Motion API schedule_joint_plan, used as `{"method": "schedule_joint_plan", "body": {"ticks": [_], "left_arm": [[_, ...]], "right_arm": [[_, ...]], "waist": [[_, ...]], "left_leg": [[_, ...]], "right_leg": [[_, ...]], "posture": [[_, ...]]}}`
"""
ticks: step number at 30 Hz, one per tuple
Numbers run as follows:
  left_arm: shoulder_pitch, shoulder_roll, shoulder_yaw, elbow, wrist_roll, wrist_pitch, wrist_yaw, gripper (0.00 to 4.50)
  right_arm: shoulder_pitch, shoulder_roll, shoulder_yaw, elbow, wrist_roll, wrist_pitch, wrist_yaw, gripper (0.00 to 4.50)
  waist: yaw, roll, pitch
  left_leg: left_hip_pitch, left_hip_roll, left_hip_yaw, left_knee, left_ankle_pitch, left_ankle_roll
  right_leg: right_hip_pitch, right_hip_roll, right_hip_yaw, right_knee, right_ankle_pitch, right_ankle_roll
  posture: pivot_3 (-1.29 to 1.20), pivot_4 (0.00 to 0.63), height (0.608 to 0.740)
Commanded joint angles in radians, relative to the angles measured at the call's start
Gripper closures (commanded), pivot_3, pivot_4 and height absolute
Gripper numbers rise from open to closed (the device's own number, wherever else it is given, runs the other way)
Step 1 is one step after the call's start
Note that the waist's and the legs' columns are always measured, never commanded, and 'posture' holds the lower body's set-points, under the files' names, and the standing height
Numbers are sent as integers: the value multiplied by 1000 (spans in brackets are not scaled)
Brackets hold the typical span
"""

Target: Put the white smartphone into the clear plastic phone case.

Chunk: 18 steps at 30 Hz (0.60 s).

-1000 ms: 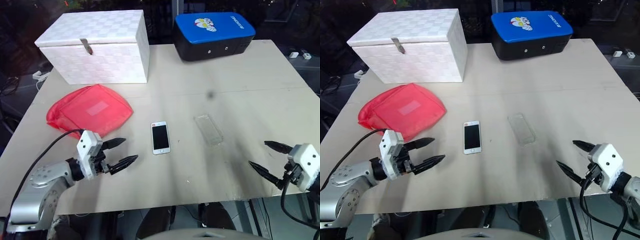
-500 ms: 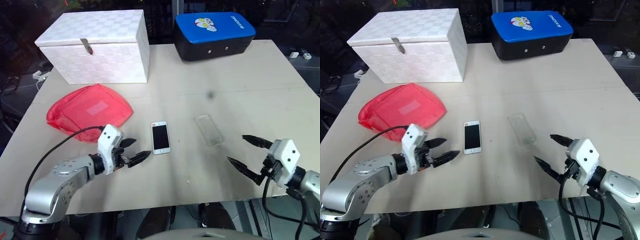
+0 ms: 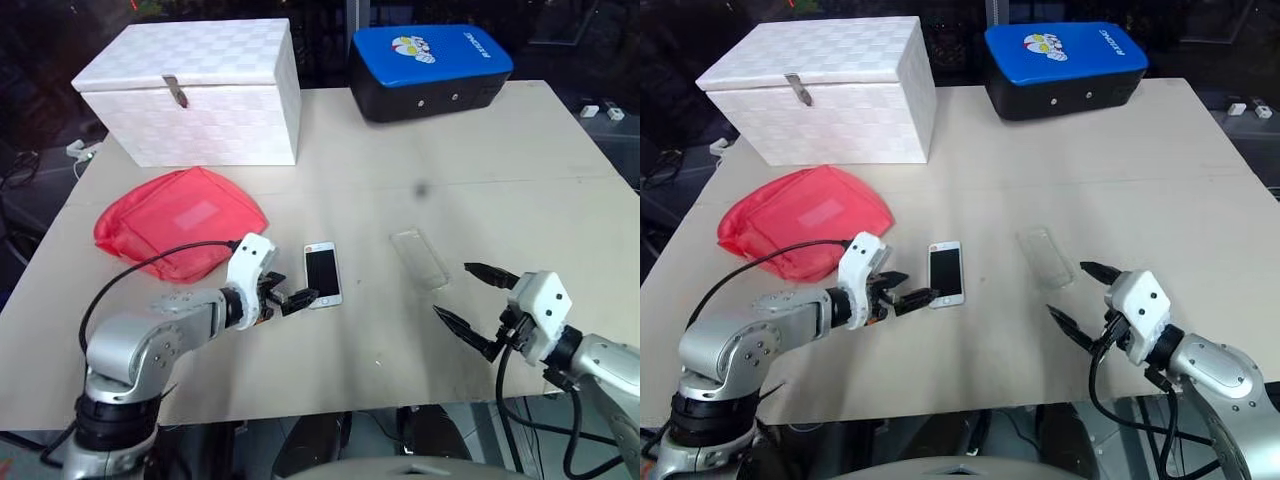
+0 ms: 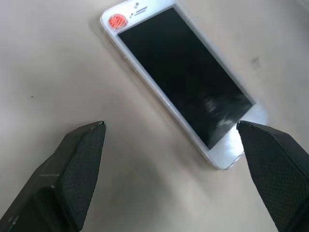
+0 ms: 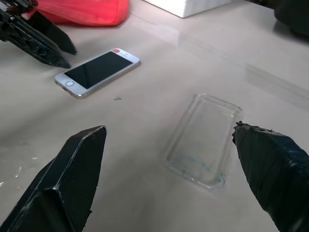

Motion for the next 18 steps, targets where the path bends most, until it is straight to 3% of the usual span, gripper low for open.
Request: {"method": "schedule_joint_plan", "body": {"ticks": [1,9,12,16,18], "left_arm": [[-101,4,4,52,-88,143,43,65],[-310,-16,-116,317,-297,148,433,65],[-426,-127,-129,461,-403,148,639,65],[-498,-168,-134,569,-548,148,844,65],[-564,-135,-239,652,-632,148,887,65]], "right_arm": [[-2,-12,-20,-44,34,-8,20,58],[19,-54,-86,-49,63,-24,65,58],[21,-63,-99,-69,76,-7,55,58],[32,-62,-103,-100,82,14,34,58],[38,-60,-100,-116,79,24,19,58]], "waist": [[-5,0,0],[-6,0,0],[10,0,0],[22,0,0],[20,-2,1]], "left_leg": [[0,0,0,0,0,0],[0,0,0,2,0,0],[0,-1,-1,3,0,0],[-1,-1,-3,5,0,0],[-1,-1,-2,5,0,0]], "right_leg": [[0,0,0,0,0,0],[0,0,1,0,0,0],[0,-1,0,1,0,1],[1,-1,-1,2,1,1],[0,-1,0,2,1,1]], "posture": [[0,150,740],[0,150,740],[0,150,740],[0,150,740],[0,150,740]]}}
